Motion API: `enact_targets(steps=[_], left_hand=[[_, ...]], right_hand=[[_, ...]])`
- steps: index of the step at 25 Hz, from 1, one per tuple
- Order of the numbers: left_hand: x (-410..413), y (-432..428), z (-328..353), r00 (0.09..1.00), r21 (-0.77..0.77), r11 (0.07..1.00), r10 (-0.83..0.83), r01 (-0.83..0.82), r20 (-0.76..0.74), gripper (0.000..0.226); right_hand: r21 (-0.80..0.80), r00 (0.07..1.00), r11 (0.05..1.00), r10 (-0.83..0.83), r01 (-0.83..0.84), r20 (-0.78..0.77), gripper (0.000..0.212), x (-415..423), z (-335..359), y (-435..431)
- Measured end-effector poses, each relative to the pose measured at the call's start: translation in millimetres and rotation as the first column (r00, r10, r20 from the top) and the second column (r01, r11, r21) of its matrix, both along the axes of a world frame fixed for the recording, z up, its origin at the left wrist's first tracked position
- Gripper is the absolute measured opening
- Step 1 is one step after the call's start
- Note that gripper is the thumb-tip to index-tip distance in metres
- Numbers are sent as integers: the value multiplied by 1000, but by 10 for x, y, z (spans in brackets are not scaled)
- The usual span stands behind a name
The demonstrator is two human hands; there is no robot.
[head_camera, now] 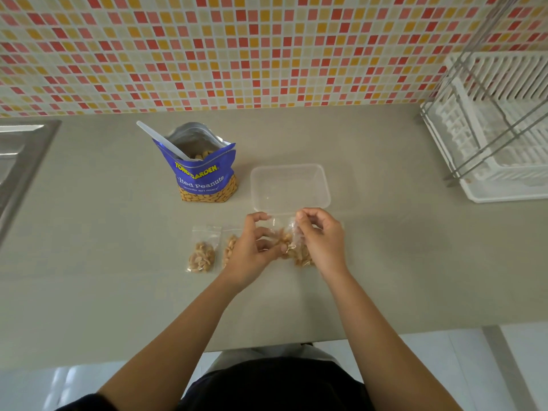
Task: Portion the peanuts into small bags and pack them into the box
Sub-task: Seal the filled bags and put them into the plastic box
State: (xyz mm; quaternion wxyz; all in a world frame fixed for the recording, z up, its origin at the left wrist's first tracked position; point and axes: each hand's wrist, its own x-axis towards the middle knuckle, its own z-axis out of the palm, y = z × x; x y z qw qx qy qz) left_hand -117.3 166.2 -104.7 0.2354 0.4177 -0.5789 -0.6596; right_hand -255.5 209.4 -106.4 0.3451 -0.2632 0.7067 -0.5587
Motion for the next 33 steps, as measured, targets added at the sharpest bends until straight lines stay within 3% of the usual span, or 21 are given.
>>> enact_targets(steps=[2,5,8,11,13,17,20,23,26,30,33], left_hand=[[-30,63,-111,991,-73,993,97,-90,93,46],[-38,94,-279,936,-333,943,115,3,333,22],[-66,111,-433,861,-489,864,158,116,484,24],[-118,121,-451,758,-503,821,141,270,637,24],[-111,124,-384,733,-535,779,149,326,664,25],[122,-123,-270,776,-634,751,283,187,564,24],[366,-460,-278,716,-592,786,308,180,626,25],[494,-660,-346,673,-512,797,191,319,715,28],[507,-738,-415,586,-467,742,124,480,800,26],[466,-774,-436,616,-556,656,172,511,768,12],[483,-793,-434,588,-541,591,135,598,797,8]], right_hand=[[73,980,997,-3,18,-197,6,-46,-94,-2],[250,891,968,120,-8,-437,13,-92,-178,-39],[429,685,902,336,-37,-646,15,-75,-298,-117],[540,607,841,447,-34,-657,14,-35,-399,-167],[526,583,850,444,-33,-681,21,-20,-399,-149],[348,558,924,376,-161,-740,28,117,-319,-160],[373,549,865,502,-336,-669,27,357,-342,-336],[496,494,794,608,-352,-622,31,571,-406,-500],[559,507,770,630,-308,-589,26,634,-446,-571],[536,560,787,604,-307,-566,20,631,-444,-552],[538,564,795,590,-280,-578,32,677,-471,-545]])
